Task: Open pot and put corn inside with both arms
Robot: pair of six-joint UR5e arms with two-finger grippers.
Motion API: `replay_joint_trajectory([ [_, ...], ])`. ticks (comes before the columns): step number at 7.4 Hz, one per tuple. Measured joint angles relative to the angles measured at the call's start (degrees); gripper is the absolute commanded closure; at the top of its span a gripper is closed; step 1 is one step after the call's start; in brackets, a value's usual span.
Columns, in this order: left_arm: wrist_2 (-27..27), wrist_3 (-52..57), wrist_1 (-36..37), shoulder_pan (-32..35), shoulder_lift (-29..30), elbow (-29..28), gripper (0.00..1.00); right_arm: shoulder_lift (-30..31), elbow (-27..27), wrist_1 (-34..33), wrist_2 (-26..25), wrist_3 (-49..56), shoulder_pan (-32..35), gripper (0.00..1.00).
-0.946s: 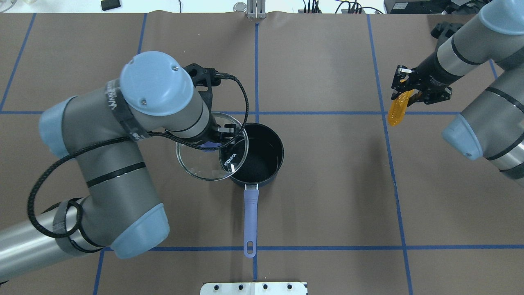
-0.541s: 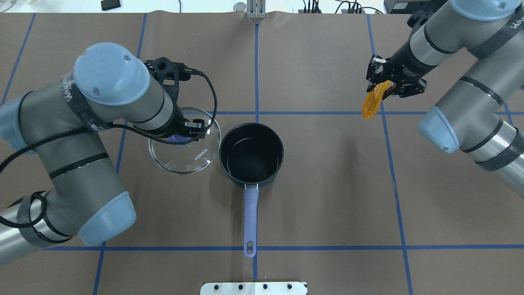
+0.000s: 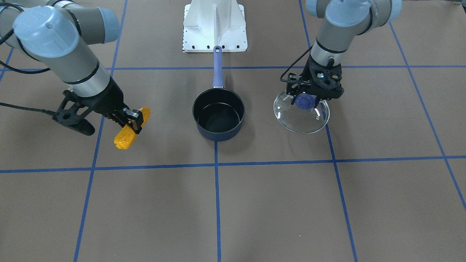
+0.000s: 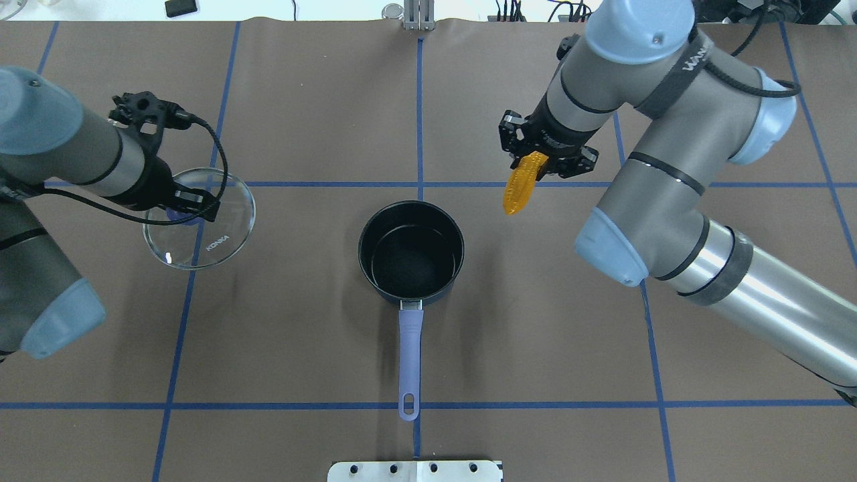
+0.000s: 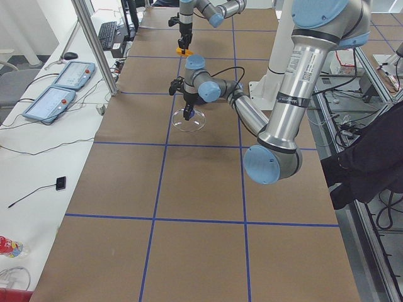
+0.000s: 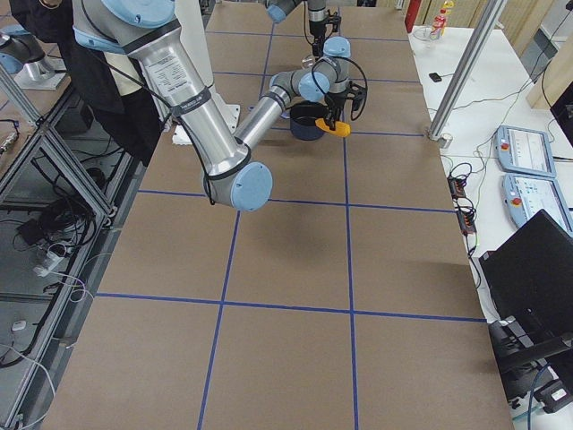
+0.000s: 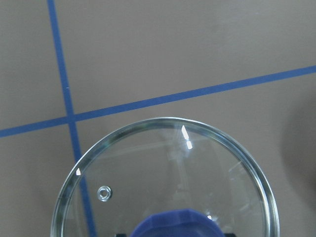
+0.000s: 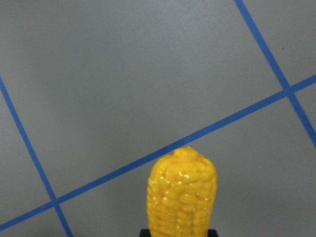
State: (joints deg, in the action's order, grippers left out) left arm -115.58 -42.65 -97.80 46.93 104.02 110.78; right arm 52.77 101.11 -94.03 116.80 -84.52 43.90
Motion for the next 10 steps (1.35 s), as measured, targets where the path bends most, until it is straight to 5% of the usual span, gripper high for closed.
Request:
replay_joint_trajectory([
  [4, -4.96, 7.93, -14.60, 6.20, -9.31, -6.97, 0.45, -6.13, -2.68, -0.89, -5.99, -5.12, -7.38, 0.69],
  [10, -5.26, 10.63, -20.70, 8.22, -16.18, -8.00, 0.45, -8.85, -6.15, -0.43, -10.59, -5.07, -14.97, 0.67],
])
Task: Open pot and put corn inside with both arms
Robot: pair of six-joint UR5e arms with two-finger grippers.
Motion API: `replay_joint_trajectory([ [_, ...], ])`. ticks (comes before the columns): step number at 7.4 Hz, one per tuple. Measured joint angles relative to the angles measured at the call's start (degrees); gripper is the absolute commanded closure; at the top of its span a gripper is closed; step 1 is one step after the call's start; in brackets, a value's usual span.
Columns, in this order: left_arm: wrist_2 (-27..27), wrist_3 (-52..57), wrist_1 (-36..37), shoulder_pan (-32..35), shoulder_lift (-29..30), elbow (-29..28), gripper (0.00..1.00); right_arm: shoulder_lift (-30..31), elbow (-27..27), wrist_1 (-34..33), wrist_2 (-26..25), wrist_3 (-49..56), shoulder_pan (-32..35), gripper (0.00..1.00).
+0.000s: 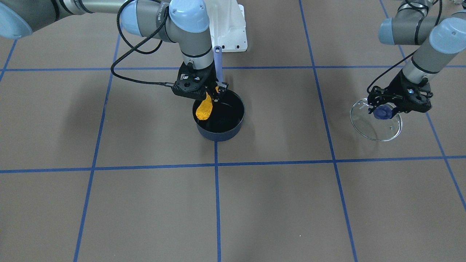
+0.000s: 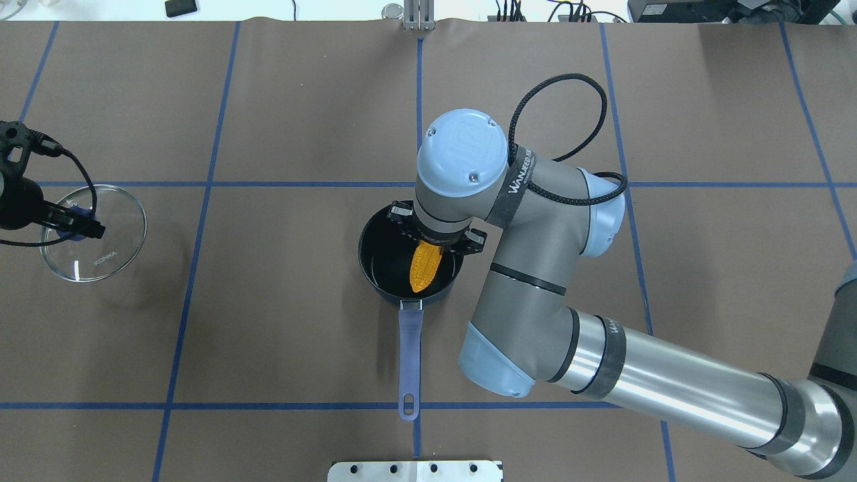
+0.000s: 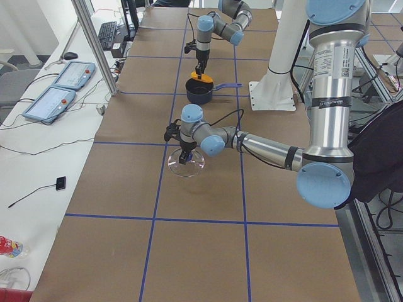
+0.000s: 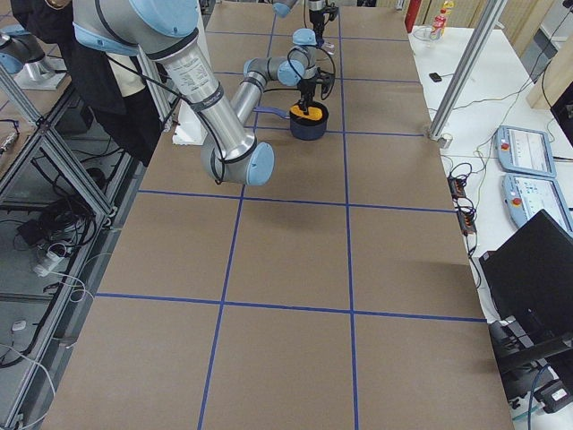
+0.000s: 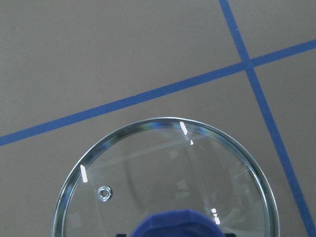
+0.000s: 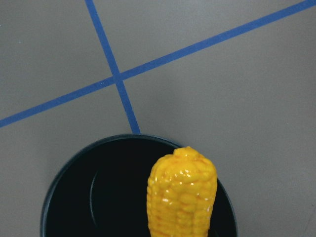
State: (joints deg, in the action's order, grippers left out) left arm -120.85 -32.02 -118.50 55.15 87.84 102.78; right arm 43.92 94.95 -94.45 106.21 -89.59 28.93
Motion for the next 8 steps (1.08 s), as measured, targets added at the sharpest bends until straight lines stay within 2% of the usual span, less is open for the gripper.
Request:
replay_joint_trajectory([
  [2, 0.00, 0.02, -1.53, 0.07, -0.92, -0.56, 0.45, -2.06, -2.55, 0.04, -0.39, -0.05, -0.47, 0.63],
  [3, 0.00, 0.02, -2.04, 0.08, -1.03, -0.95, 0.45, -2.38, -2.99, 0.05, -0.54, -0.04, -0.50, 0.50],
  [4, 0.00, 0.03, -2.29, 0.07, -1.06, -1.24, 0.45, -2.57, -3.34, 0.06, -0.96, 0.08, -0.53, 0.29],
  [5, 0.00, 0.03, -2.41, 0.05, -1.11, -1.41, 0.45, -2.67, -3.58, 0.06, -1.43, 0.32, -0.54, 0.02],
  [8, -0.08, 0.03, -2.82, -0.07, -1.38, -2.24, 0.45, -2.85, -3.75, 0.06, -1.85, 1.98, -0.43, 0.00],
])
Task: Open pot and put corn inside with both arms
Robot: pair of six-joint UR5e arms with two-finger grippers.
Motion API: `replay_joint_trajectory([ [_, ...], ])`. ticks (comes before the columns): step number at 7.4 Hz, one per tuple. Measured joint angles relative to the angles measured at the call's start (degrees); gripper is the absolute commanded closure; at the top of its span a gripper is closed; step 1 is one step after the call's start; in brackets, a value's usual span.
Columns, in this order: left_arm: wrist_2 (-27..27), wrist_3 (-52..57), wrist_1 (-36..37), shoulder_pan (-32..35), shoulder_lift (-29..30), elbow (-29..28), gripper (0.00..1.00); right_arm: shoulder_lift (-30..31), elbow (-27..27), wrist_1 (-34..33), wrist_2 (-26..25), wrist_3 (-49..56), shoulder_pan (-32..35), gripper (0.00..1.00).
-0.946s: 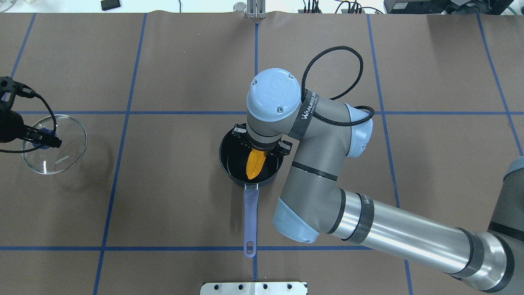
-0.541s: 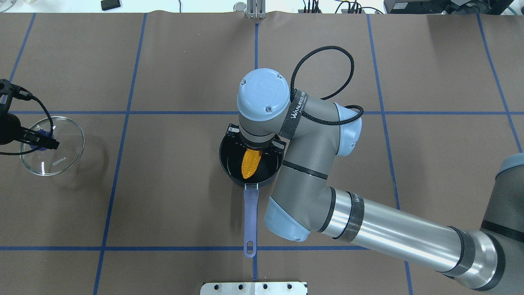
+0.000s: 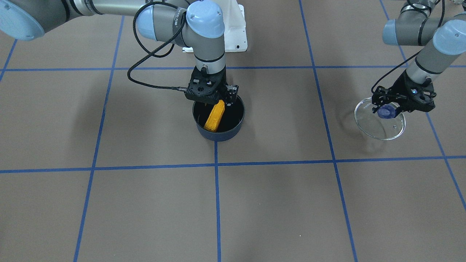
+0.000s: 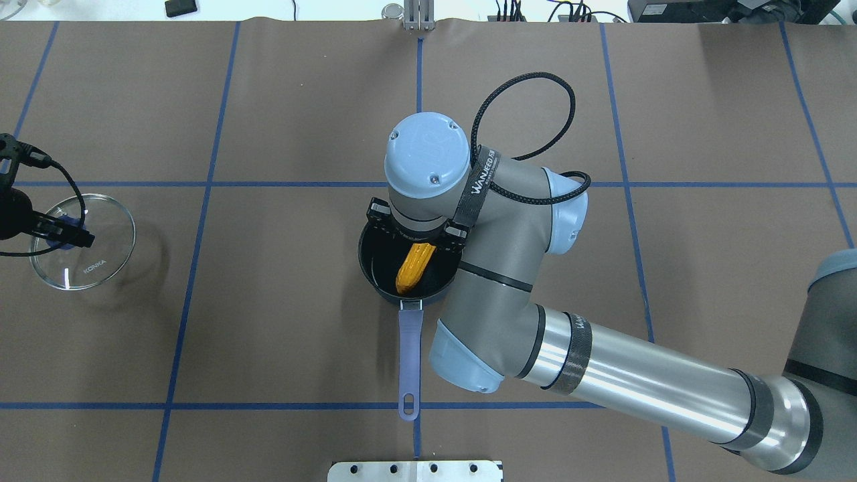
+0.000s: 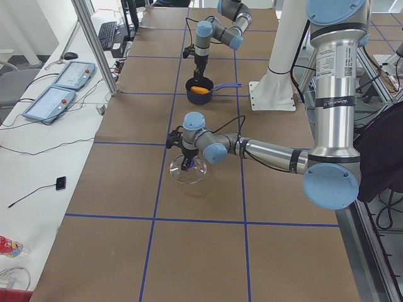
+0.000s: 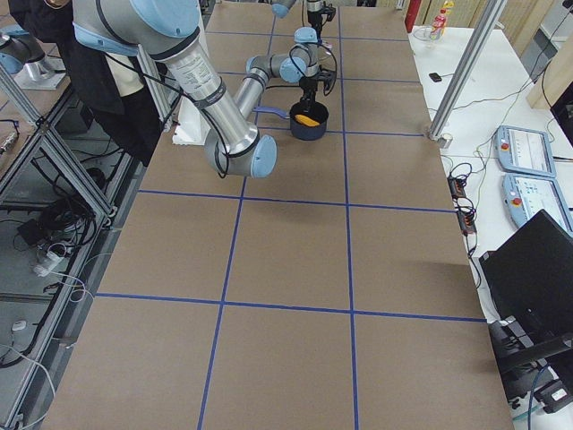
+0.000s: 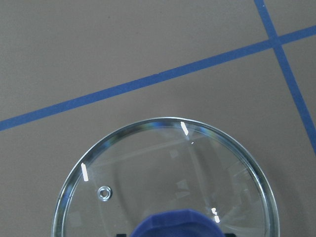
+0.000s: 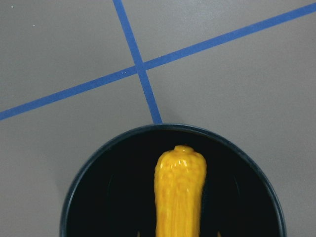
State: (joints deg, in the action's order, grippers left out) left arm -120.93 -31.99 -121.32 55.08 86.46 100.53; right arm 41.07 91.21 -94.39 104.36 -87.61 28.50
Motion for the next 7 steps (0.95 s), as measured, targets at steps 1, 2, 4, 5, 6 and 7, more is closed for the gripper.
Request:
replay_joint_trajectory([
  [1, -0.15, -0.02, -0.96, -0.03, 0.10, -1.14, 0.45, -0.22, 0.04, 0.02, 0.02, 0.65, 0.37, 0.00],
  [2, -0.22, -0.08, -2.47, -0.11, 0.31, -2.78, 0.45, -0.64, 0.11, 0.06, 0.15, 1.20, 1.17, 0.00],
  [4, -0.27, -0.35, -4.43, -0.35, 0.80, -4.91, 0.43, -1.10, 0.16, 0.71, 0.56, 1.80, 2.89, 0.00],
  [5, -0.27, -0.46, -4.66, -0.44, 0.93, -5.20, 0.35, -1.09, 0.16, 1.20, 0.70, 1.97, 3.29, 0.00],
  [6, -0.29, -0.45, -4.70, -0.47, 1.06, -5.41, 0.27, -1.09, 0.17, 1.44, 0.79, 2.06, 3.49, 0.00],
  [7, -0.31, -0.31, -4.74, -0.49, 1.31, -5.83, 0.24, -1.09, 0.18, 1.53, 0.88, 2.13, 3.65, 0.00],
])
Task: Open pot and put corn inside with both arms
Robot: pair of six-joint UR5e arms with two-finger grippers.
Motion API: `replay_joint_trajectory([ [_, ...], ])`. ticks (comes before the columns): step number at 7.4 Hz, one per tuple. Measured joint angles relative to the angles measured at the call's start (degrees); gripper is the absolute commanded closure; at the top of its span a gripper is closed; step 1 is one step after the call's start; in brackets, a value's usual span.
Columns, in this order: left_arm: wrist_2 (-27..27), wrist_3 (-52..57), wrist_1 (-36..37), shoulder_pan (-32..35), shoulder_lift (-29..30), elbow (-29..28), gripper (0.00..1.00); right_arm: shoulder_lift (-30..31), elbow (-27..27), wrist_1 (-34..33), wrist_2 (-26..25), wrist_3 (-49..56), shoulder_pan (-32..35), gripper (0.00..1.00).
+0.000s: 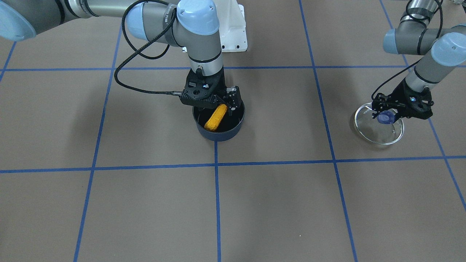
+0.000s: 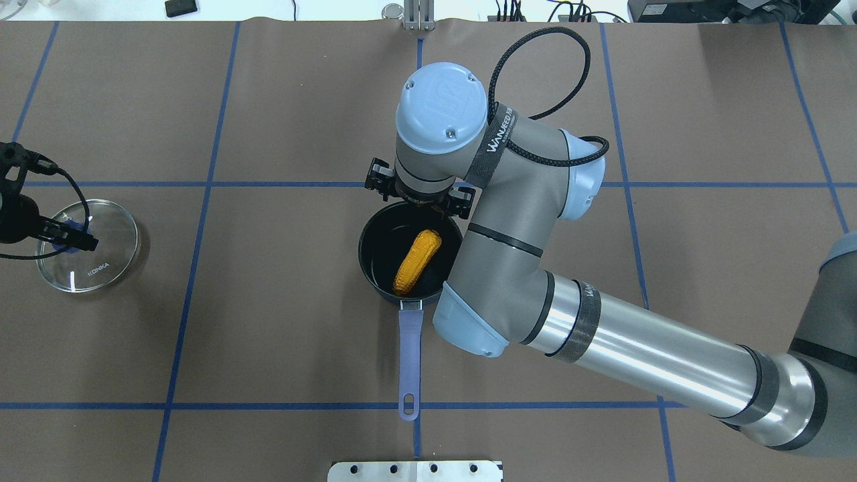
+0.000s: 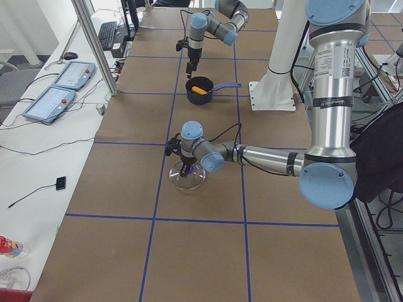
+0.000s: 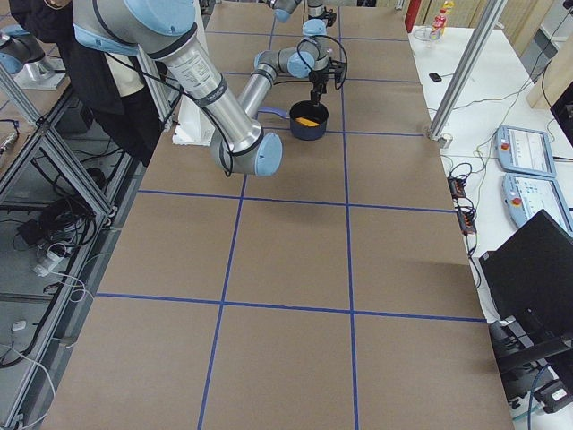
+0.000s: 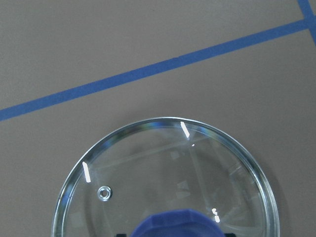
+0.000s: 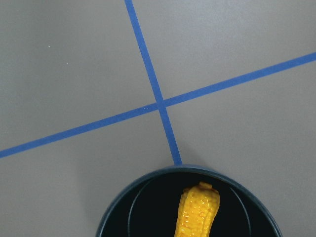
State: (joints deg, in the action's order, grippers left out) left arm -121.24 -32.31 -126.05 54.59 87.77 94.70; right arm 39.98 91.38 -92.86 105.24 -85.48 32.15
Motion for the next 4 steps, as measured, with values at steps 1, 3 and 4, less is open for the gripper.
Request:
replay_joint_trajectory([
  [1, 0.01, 0.13, -0.04, 0.00, 0.34, -0.49, 0.21, 0.01, -0.02, 0.06, 0.23, 0.06, 0.23, 0.00],
  [3, 0.03, 0.21, -0.06, -0.01, 0.70, -1.08, 0.19, 0.15, 0.03, 0.12, 1.29, 0.28, 1.27, 0.00],
  [4, -0.02, 0.22, -0.07, -0.01, 0.85, -1.11, 0.09, 0.35, 0.17, 0.14, 2.79, 0.69, 2.53, 0.00],
])
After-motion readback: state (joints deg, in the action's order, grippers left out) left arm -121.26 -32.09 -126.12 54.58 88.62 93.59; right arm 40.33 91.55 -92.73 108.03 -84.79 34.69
